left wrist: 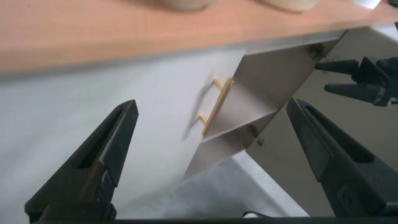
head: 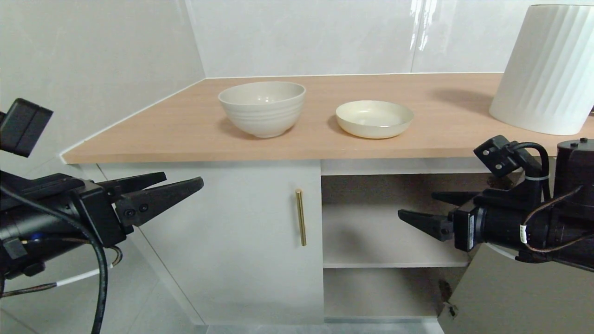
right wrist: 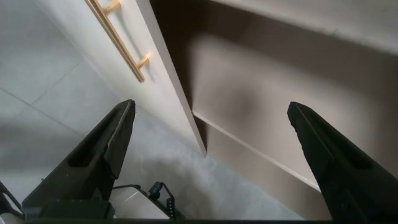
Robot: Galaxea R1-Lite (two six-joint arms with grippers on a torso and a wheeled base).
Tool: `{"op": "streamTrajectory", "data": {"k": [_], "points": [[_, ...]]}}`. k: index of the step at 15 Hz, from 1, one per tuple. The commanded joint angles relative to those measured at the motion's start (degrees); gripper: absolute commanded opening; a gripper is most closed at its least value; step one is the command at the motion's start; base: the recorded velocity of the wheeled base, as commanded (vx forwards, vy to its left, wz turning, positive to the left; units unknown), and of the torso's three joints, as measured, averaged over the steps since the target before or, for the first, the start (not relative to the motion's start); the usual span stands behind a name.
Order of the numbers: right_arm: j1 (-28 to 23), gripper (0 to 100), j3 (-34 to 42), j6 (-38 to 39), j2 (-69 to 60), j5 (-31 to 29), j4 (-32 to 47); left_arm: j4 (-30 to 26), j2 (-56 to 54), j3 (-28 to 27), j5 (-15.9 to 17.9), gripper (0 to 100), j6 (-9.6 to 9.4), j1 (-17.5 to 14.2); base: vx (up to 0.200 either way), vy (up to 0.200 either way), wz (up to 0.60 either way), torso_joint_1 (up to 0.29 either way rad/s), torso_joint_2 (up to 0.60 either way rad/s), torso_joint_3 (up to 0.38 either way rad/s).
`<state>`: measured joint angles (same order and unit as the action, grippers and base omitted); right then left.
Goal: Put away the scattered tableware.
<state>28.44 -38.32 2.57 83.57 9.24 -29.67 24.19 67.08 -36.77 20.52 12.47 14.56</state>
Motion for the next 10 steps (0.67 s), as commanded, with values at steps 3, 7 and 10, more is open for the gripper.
{"op": "streamTrajectory", "data": {"k": [3, 7, 10], "points": [[0.04, 100, -0.01, -0.02, -0.07, -0.01, -0.04, -0.02, 0.24, 0.03, 0.05, 100, 0.01, -0.05, 0.0, 0.0, 0.0, 0.095, -0.29, -0.3], [0.04, 100, -0.01, -0.02, -0.07, -0.1, -0.3, -0.02, 0.59, 0.03, 0.05, 100, 0.01, -0.05, 0.0, 0.0, 0.0, 0.131, -0.51, -0.303], [0.04, 100, -0.09, -0.02, 0.11, -0.1, -0.39, -0.02, 1.21, 0.03, 0.05, 100, 0.01, -0.05, 0.0, 0.0, 0.0, 0.167, -0.46, -0.297]]}}
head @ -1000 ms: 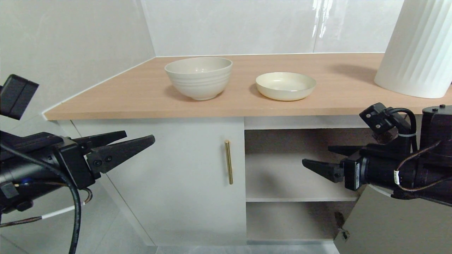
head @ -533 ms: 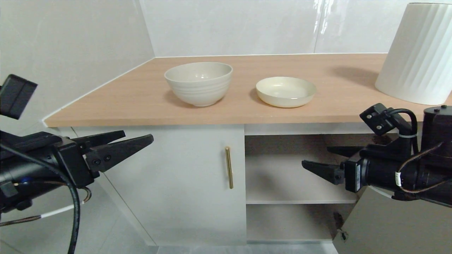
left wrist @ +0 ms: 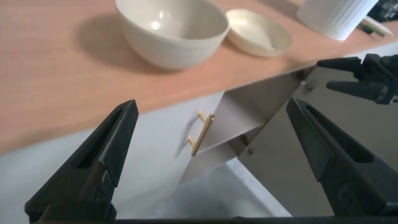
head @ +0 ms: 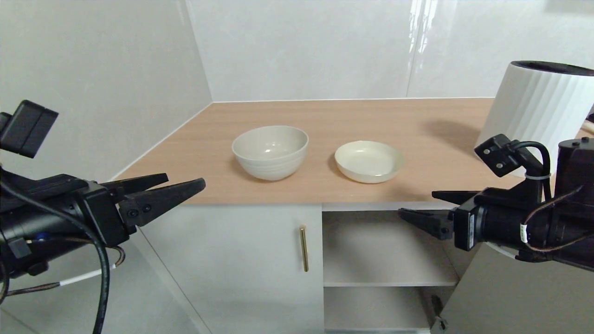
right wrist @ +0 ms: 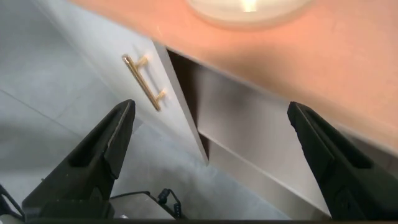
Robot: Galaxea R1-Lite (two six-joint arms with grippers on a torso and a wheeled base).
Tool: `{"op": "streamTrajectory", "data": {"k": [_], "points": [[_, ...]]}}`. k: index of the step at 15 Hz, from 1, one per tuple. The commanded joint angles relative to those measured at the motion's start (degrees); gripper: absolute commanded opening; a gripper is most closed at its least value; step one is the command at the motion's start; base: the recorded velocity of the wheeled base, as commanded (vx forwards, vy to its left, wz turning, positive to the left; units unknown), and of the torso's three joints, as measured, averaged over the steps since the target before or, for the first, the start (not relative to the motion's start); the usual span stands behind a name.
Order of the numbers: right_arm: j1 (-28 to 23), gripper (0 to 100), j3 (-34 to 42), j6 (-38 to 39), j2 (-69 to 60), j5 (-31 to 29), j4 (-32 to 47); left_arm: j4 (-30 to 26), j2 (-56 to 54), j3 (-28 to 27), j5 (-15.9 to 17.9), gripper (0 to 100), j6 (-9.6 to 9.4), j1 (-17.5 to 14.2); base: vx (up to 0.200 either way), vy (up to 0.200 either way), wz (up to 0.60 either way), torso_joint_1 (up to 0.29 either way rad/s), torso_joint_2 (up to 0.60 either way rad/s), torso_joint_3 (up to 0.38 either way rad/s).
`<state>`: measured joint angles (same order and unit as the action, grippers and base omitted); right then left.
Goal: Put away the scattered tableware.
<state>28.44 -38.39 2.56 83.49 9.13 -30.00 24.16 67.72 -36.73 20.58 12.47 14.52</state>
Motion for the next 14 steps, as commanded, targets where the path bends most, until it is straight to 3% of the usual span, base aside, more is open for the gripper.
{"op": "streamTrajectory", "data": {"k": [1, 5, 8, 9, 10, 12, 13, 14], "points": [[0.04, 100, -0.02, -0.01, 0.27, 0.01, -0.15, 0.01, 1.1, -0.1, -0.01, 100, 0.01, -0.02, 0.0, 0.0, 0.0, 0.173, -0.46, -0.295], [-0.49, 100, -4.68, 0.34, 6.77, -1.22, -5.42, -0.08, 5.76, -6.34, -0.8, 100, 0.1, -0.1, 0.0, 0.0, 0.0, 0.195, -0.48, -0.289], [-1.72, 100, -15.49, 0.34, 12.4, -6.23, 0.65, -4.91, 11.65, -14.16, -2.3, 100, 0.1, -0.19, 0.0, 0.0, 0.0, 0.188, -0.46, -0.272], [-1.81, 100, -22.7, 0.87, 12.83, -9.04, 11.19, -12.12, 13.67, -18.38, -5.02, 100, 0.1, -0.28, 0.0, 0.0, 0.0, 0.095, -0.21, -0.119], [-1.81, 100, -25.07, 4.03, 12.48, -10.45, 17.87, -17.48, 15.43, -20.75, -8.71, 100, 0.1, -0.28, 0.0, 0.0, 0.0, 0.066, -0.11, -0.08], [-1.81, 100, -26.91, 8.87, 13.19, -11.15, 22.09, -22.4, 19.03, -23.65, -14.95, 100, 0.01, -0.28, 0.0, 0.0, 0.0, 0.021, -0.04, -0.018], [-1.81, 100, -28.58, 9.22, 14.24, -13.53, 23.94, -23.55, 22.54, -25.06, -19.79, 100, 0.1, -0.19, 0.0, 0.0, 0.0, 0.0, 0.0, 0.0], [-1.72, 100, -28.67, 9.31, 14.68, -14.76, 24.38, -23.46, 23.6, -25.14, -20.93, 100, 0.19, -0.19, 0.0, 0.0, 0.0, 0.0, 0.0, 0.0]]}}
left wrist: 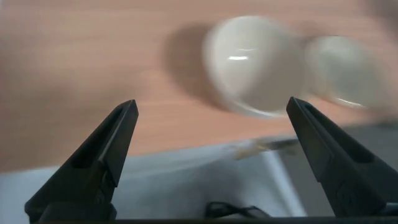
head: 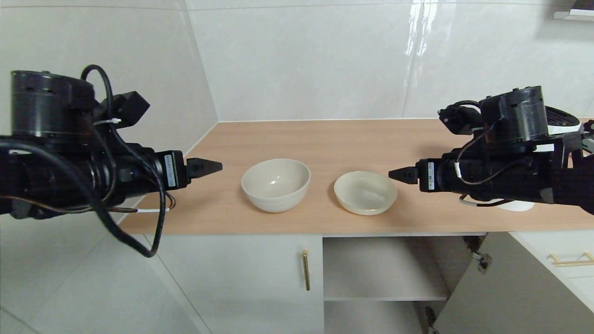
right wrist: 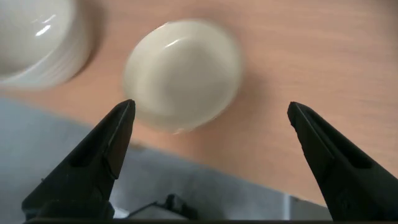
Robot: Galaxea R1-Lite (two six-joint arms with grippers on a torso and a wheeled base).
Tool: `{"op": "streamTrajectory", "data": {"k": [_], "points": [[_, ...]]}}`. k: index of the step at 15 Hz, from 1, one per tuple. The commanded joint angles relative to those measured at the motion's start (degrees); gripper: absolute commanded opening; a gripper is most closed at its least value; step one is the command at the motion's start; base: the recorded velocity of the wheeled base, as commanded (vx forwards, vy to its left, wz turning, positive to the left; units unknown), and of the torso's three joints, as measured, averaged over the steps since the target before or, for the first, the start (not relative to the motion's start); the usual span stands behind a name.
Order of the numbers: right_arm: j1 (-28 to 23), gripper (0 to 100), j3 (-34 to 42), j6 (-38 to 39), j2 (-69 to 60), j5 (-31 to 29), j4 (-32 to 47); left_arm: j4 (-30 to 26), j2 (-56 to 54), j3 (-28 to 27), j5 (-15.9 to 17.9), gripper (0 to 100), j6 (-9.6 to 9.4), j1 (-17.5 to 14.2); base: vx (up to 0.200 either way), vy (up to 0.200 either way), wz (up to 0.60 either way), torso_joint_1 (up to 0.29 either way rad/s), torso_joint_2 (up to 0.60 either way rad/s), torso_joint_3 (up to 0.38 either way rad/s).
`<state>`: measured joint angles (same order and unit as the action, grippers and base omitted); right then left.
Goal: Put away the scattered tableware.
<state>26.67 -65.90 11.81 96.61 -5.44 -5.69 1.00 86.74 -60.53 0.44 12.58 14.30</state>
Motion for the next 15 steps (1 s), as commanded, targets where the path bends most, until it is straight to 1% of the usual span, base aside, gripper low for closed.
{"op": "streamTrajectory", "data": {"k": [1, 2, 3, 4, 6, 7, 8, 12, 13, 15], "points": [[0.13, 100, -1.16, 0.05, 2.44, -2.82, 0.24, -0.21, 6.25, -2.4, -1.49, 100, 2.1, 0.29, 0.0, 0.0, 0.0, 0.0, 0.0, 0.0], [0.22, 100, -1.42, 0.05, 3.15, -4.06, 0.24, -0.03, 7.92, -3.55, -1.76, 100, 4.56, 1.52, 0.0, 0.0, 0.0, 0.0, 0.0, 0.0], [0.4, 100, -1.6, 0.05, 3.5, -4.76, 0.16, -0.03, 9.86, -4.86, -2.9, 100, 6.84, 2.66, 0.0, 0.0, 0.0, 0.0, 0.0, 0.0], [0.57, 100, -1.6, 0.14, 3.76, -5.37, 0.16, 0.06, 12.05, -5.74, -5.01, 100, 7.99, 3.89, 0.0, 0.0, 0.0, 0.0, 0.0, 0.0], [0.57, 100, -1.69, 0.14, 3.94, -6.43, 0.07, 1.37, 16.01, -8.12, -10.81, 100, 9.57, 5.83, 0.0, 0.0, 0.0, 0.0, 0.0, 0.0], [0.57, 100, -1.86, 0.14, 3.94, -6.43, -0.02, 1.9, 18.38, -9.79, -14.24, 100, 10.89, 7.15, 0.0, 0.0, 0.0, 0.0, 0.0, 0.0], [0.57, 100, -1.86, 0.14, 3.94, -6.43, -0.02, 1.9, 19.7, -10.49, -15.2, 100, 10.97, 7.76, 0.0, 0.0, 0.0, 0.0, 0.0, 0.0], [0.57, 100, -1.95, 0.4, 3.94, -6.43, -0.02, 1.99, 22.25, -11.37, -15.29, 100, 11.68, 8.11, 0.0, 0.0, 0.0, 0.0, 0.0, 0.0], [0.57, 100, -1.95, 0.4, 3.94, -6.43, -0.02, 1.99, 22.34, -11.46, -15.29, 0, 11.68, 8.11, 0.0, 0.0, 0.0, 0.0, 0.0, 0.0], [0.57, 100, -1.95, 0.4, 4.29, -6.52, -0.02, 1.99, 22.42, -11.46, -15.2, 0, 11.68, 8.2, 0.0, 0.0, 0.0, 0.0, 0.0, 0.0]]}}
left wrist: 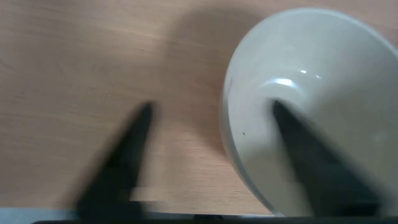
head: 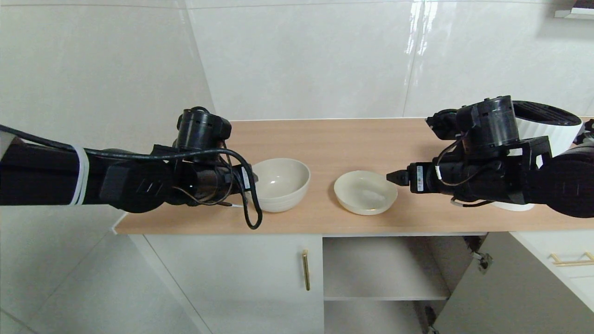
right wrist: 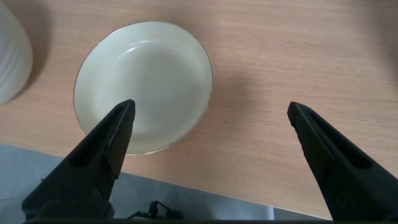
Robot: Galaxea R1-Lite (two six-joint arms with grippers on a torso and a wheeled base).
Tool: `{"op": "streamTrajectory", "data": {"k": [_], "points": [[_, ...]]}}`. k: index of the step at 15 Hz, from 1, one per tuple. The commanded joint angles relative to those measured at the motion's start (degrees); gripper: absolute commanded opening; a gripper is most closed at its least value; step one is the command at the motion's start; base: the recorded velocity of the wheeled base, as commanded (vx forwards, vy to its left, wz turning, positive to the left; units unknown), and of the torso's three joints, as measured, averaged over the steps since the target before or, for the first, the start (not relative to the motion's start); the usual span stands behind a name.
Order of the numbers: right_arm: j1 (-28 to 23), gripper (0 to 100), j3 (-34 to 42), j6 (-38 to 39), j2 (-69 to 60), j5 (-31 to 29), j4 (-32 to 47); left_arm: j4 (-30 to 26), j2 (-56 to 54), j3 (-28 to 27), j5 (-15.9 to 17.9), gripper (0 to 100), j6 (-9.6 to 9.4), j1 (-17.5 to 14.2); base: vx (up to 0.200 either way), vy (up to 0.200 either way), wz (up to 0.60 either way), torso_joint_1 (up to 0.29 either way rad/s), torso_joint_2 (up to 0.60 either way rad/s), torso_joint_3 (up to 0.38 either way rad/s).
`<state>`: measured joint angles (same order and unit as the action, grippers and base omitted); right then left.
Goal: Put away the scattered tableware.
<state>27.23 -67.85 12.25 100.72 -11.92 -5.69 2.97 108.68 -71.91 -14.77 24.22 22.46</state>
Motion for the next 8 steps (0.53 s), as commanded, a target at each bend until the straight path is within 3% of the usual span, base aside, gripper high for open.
{"op": "streamTrajectory", "data": {"k": [1, 6, 8], "points": [[0.01, 100, 0.0, -0.03, 0.53, -0.03, -0.02, -0.07, 0.74, -0.07, 0.1, 0, 0.04, 0.04, 0.0, 0.0, 0.0, 0.0, 0.0, 0.0], [0.01, 100, -0.88, 0.05, 1.5, -0.03, 0.33, -0.07, -2.24, 0.55, -0.17, 0, 0.3, 0.84, 0.0, 0.0, 0.0, 0.0, 0.0, 0.0], [0.01, 100, -2.81, 1.11, 2.9, -0.73, 3.06, 0.01, -8.75, 2.13, 0.1, 0, 1.35, 1.98, 0.0, 0.0, 0.0, 0.0, 0.0, 0.0]]}}
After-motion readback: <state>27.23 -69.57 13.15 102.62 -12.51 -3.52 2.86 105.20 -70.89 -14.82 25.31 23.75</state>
